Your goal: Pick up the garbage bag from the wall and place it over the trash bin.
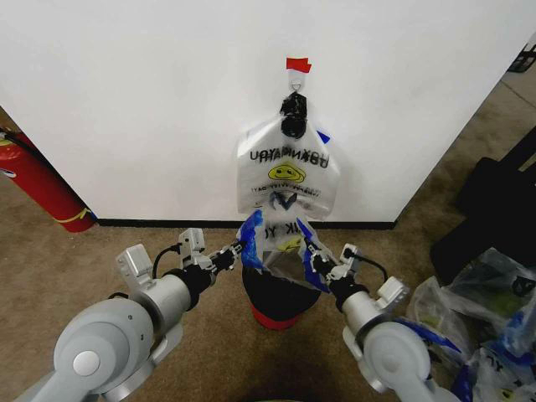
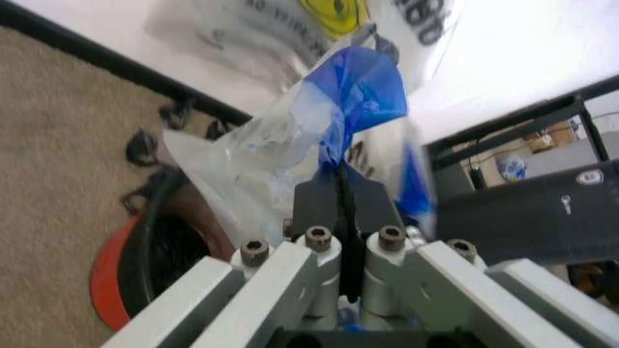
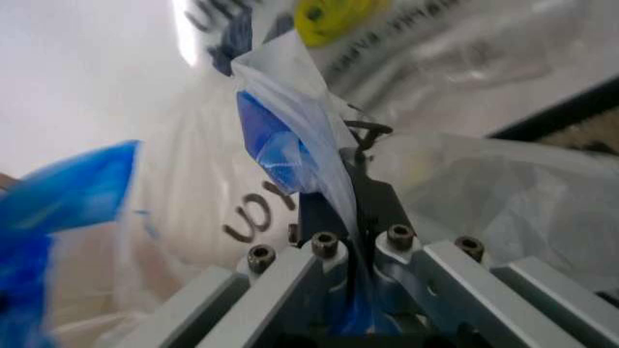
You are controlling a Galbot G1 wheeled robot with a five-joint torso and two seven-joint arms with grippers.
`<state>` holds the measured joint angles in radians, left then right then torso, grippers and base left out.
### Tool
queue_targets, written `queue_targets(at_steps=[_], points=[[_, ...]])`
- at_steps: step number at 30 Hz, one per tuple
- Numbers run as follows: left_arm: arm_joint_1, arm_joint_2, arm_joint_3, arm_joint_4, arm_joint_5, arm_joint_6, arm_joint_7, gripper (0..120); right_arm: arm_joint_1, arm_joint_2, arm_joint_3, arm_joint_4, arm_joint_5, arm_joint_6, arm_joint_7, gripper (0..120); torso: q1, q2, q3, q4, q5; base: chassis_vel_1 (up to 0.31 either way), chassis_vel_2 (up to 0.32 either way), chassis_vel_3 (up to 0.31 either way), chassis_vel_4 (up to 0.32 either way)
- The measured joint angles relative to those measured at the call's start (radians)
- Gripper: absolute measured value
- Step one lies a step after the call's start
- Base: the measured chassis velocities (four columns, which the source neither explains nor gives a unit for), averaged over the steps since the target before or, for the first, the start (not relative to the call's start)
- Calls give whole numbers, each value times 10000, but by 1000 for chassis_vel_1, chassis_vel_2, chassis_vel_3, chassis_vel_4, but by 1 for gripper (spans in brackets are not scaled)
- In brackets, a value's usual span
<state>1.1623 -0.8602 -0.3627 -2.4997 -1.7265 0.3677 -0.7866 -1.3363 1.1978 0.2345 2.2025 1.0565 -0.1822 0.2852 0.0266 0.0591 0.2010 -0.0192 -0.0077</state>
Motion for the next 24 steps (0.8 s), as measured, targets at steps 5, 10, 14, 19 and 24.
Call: queue_targets(at_steps=[5,10,14,19,24], points=[[-149,412,-589,-2,-600,178,45,0,-89,-449,346,1255,518,-112,-2,0,0,1,-1,-1,-3,0,0,0,0],[-460,883,-1127,-3,-1247,554,62,0,-269,-1088,733,2362,1148,-378,-15,0,0,0,-1,-1,-3,0,0,0,0],[-596,1540,-2061,-7,-2324,1173,-81,0,-529,-1806,1110,2991,1619,-584,30,0,0,1,-1,-1,-3,0,0,0,0],[-633,2014,-2864,-8,-3168,1264,-201,0,-648,-2242,1335,3032,2005,-721,114,0,0,1,0,0,-1,0,0,0,0],[-653,2360,-3456,-9,-3855,1273,-413,0,-694,-2494,1301,3033,2272,-779,151,0,0,0,0,-1,-4,0,0,0,0]])
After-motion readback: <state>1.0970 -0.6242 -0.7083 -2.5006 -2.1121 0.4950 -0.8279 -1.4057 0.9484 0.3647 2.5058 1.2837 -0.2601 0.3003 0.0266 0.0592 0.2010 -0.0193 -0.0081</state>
